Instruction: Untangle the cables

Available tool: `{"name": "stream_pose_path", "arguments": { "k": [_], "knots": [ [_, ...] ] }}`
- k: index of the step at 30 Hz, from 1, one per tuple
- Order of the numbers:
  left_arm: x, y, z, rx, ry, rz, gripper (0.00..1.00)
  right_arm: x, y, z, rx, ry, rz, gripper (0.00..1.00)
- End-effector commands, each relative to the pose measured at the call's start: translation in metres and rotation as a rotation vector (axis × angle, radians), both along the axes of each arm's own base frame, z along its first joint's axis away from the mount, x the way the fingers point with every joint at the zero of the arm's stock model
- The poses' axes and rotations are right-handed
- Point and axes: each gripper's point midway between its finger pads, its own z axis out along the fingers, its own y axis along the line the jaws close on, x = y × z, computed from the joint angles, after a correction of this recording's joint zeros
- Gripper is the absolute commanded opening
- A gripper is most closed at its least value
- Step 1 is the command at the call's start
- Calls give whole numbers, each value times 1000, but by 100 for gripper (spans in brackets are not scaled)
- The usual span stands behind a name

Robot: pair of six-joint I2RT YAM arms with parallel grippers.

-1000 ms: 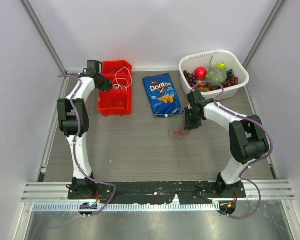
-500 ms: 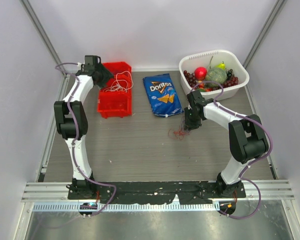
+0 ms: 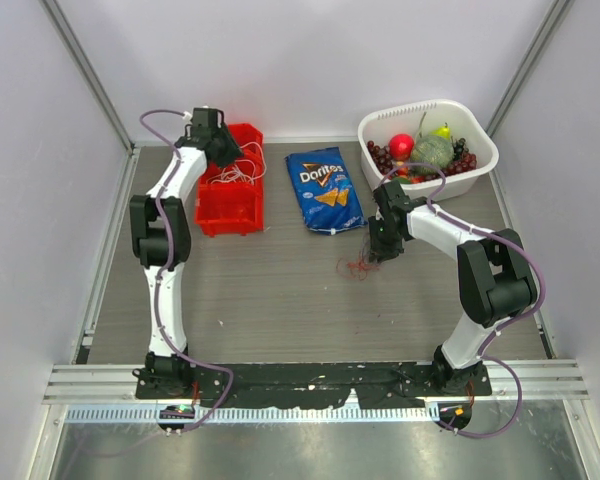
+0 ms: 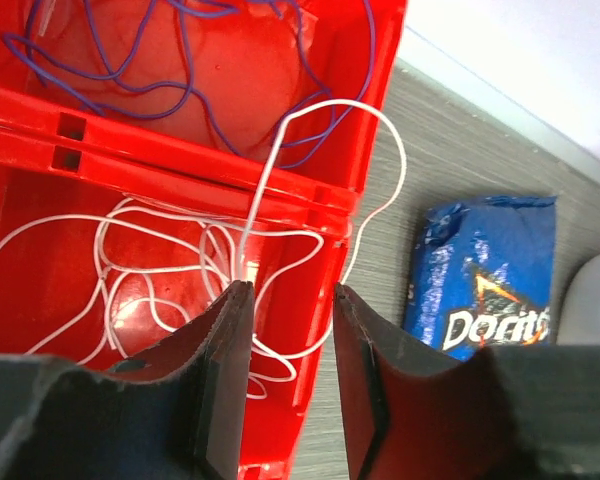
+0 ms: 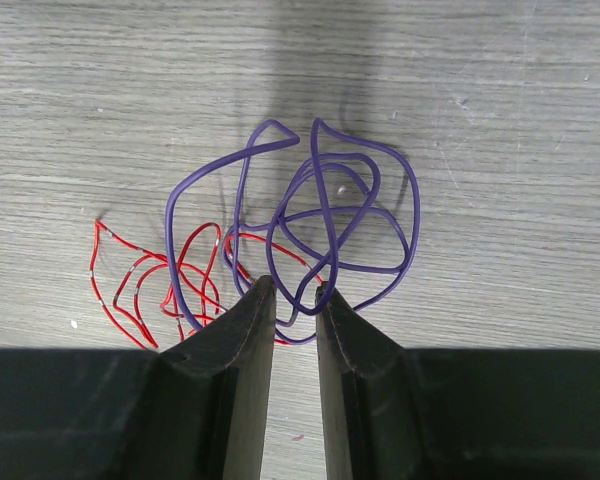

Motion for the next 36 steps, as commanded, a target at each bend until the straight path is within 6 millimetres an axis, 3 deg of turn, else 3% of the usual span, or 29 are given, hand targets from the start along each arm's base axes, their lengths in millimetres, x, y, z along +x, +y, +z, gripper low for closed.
{"name": "stream_pose_path", "arguments": {
  "k": [1,6,8,11,16,21,24,29,36],
  "knots": [
    [11,11,14,52,-48,4,41,9,-3,16,-4,-63,6,28],
    [2,24,-3,135,6,50,52,8,-5,16,-13,-67,9,28],
    [1,23,-12,141,16,42,52,8,-5,16,-14,-69,9,28],
    [7,18,-13,123,-1,35,42,8,-5,15,-18,-69,11,28],
    [20,16,-14,114,-31,37,36,8,-6,14,-23,-62,13,28],
    [20,19,-17,144,-22,22,29,7,-6,13,-21,-58,14,28],
    [19,20,-14,168,-32,0,20,7,-5,12,-19,-53,16,28],
    [13,18,8,188,-74,-32,2,7,-3,12,-9,-50,16,28],
    [-9,20,42,212,-149,-51,0,6,-1,11,0,-48,17,28]
  ]
}}
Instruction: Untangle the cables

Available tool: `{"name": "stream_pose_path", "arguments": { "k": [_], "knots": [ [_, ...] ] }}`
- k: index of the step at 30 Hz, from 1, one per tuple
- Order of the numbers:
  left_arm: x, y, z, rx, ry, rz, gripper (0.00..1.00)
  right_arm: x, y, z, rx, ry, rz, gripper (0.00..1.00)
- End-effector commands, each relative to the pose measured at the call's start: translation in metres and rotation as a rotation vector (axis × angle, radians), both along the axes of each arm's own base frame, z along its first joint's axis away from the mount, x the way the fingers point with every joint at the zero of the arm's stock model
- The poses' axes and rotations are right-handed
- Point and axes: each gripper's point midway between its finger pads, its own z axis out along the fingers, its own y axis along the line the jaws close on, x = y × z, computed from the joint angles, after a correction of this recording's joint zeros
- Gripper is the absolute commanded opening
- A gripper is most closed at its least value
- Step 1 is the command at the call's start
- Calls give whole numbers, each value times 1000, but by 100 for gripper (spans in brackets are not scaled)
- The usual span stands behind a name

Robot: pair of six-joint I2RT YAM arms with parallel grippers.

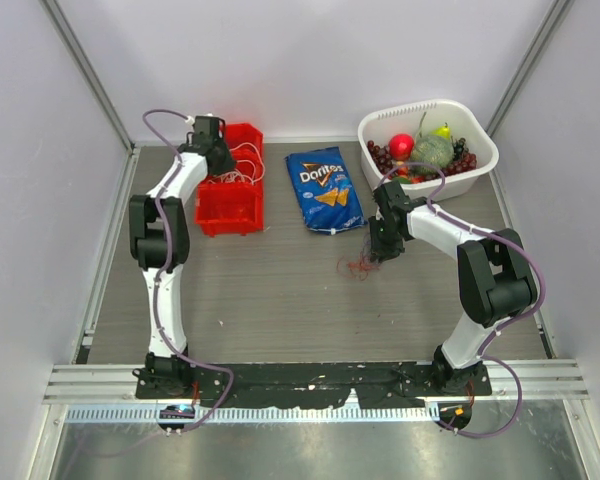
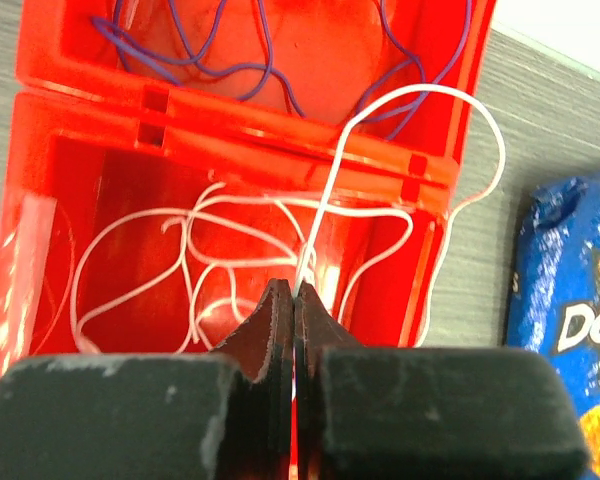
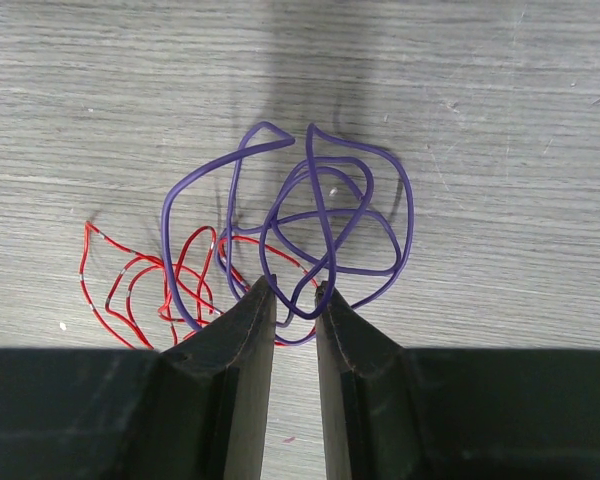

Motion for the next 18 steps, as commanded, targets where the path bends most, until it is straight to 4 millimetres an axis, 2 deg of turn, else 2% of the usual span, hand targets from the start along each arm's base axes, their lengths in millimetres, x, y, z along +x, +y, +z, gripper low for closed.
{"name": "stream_pose_path", "arguments": {
  "k": [1,8,18],
  "knots": [
    [-2,0,87,16,-207,-32,0,5,2,11,23,-38,3,28],
    [-22,6,94,5,-178,8,0,3,5,10,38,-37,4,28],
    [-53,30,65,-15,80,269,0,2,5,13,47,-52,4,28]
  ]
}}
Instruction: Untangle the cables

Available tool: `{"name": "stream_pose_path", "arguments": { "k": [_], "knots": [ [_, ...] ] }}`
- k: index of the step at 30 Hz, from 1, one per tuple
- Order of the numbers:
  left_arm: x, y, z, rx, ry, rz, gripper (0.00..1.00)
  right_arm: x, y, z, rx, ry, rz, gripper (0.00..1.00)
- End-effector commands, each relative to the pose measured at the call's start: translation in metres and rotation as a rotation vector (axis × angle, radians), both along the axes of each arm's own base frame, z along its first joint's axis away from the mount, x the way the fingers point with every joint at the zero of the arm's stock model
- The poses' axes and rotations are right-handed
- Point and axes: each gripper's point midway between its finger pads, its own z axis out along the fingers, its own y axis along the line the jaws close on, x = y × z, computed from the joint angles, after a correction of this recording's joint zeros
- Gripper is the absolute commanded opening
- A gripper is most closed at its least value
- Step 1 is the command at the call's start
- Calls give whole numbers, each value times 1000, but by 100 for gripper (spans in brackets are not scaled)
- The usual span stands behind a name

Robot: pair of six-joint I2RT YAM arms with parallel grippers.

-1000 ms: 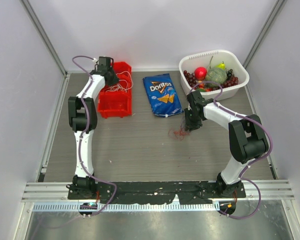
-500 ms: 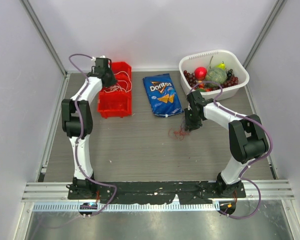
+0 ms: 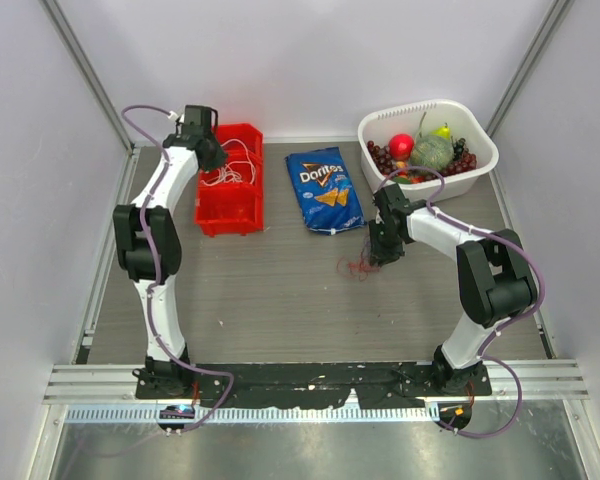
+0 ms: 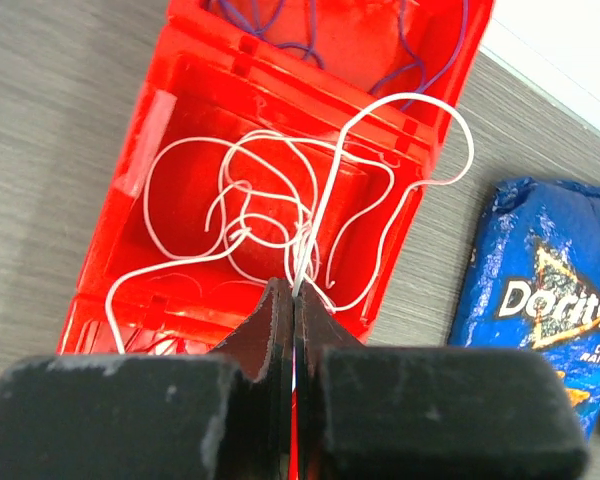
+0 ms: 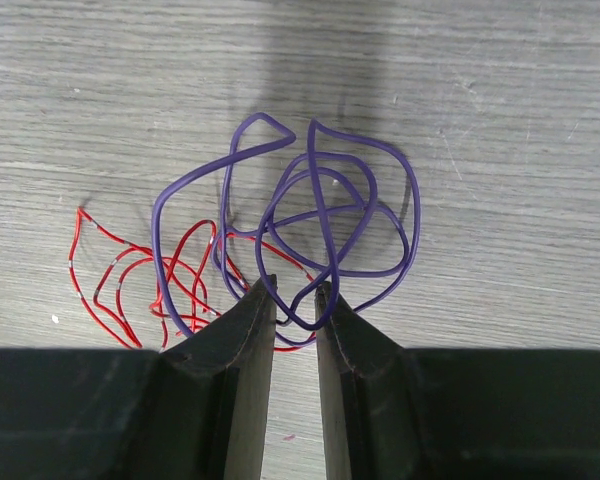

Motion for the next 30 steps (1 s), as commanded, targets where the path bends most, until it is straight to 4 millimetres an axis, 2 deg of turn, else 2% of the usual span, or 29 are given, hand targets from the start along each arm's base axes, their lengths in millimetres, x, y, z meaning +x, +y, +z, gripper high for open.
{"name": "stream_pose_path", "arguments": {
  "k": [1,13,17,21,25,30],
  "knots": [
    [-14,18,0,-7,95,163,0,8,3,17,32,-65,-4,28],
    [-11,25,-29,-96,239,330,0,7,1,19,24,-76,-5,28],
    [6,18,-34,-152,197,321,0,7,1,18,25,-71,-6,28],
    [20,20,-49,-185,200,347,0,6,0,17,19,-63,-6,28],
    [44,21,-56,-249,138,330,0,5,-1,15,12,-56,-4,28],
    [60,27,-68,-291,101,353,0,4,-3,14,1,-47,-5,28]
  ]
}}
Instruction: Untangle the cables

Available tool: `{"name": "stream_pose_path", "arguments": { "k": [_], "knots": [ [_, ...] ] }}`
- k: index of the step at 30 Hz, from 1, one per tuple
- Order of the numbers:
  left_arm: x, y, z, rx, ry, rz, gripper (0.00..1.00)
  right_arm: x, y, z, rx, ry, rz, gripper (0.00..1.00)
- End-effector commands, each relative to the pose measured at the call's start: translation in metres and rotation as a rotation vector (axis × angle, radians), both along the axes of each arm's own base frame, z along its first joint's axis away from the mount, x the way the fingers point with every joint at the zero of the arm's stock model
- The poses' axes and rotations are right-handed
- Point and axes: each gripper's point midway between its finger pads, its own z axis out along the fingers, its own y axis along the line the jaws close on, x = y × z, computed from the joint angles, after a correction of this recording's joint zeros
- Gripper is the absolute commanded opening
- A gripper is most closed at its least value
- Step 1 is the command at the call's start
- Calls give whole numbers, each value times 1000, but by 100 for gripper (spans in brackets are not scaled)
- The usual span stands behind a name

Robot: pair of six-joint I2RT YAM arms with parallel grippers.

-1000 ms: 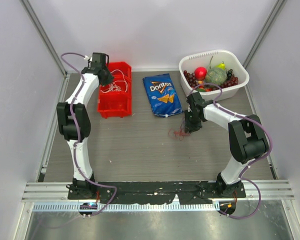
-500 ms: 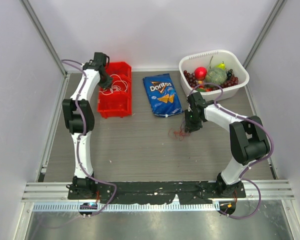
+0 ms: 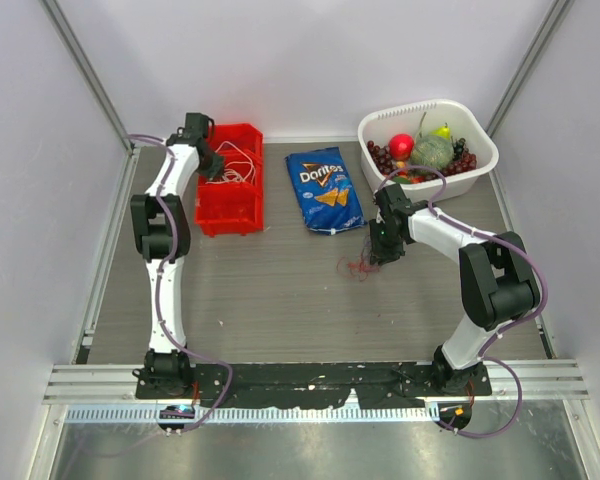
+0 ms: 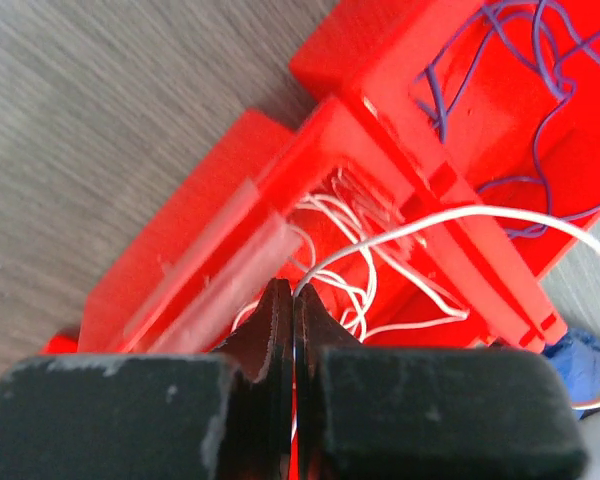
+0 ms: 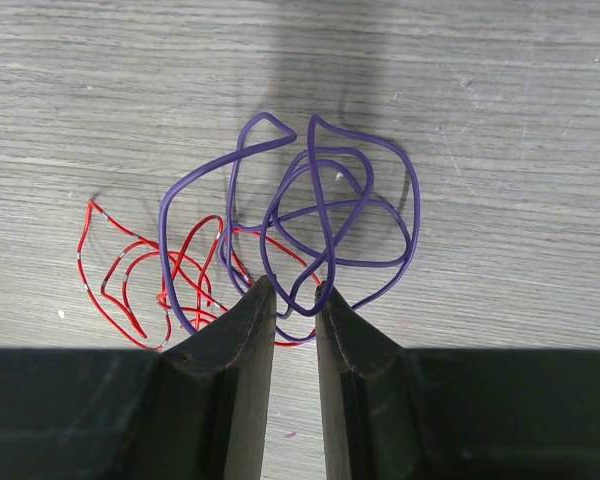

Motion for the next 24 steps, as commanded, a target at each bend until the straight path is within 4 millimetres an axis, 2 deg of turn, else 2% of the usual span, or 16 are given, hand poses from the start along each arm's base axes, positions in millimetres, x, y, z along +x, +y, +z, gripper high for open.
{"name": "stream_pose_path", "arguments": {
  "k": [1,5,7,9,11,14,16,22,24],
  "knots": [
    [32,6,9,-53,-123,35,0,5,-3,10,-8,-33,-7,28],
    [35,6,-1,-56,-116,27,0,6,-3,8,-12,-22,-5,28],
    [33,4,3,-52,-121,-5,0,5,-3,7,-13,-17,-5,27],
    [32,0,17,-58,-146,-51,4,5,-3,7,-14,-21,-4,27],
    [31,-1,37,-51,-184,-65,15,4,-5,8,-20,-21,-6,27],
    [27,-13,66,-93,-252,-124,37,2,-3,4,-15,-5,-4,27],
    [18,-18,78,-106,-266,-154,47,3,0,1,-6,10,-1,27],
    [-8,-30,121,-150,-326,-230,68,0,9,-4,29,33,3,28],
    [-17,-36,131,-154,-343,-251,71,0,12,-3,44,27,7,27]
  ]
}}
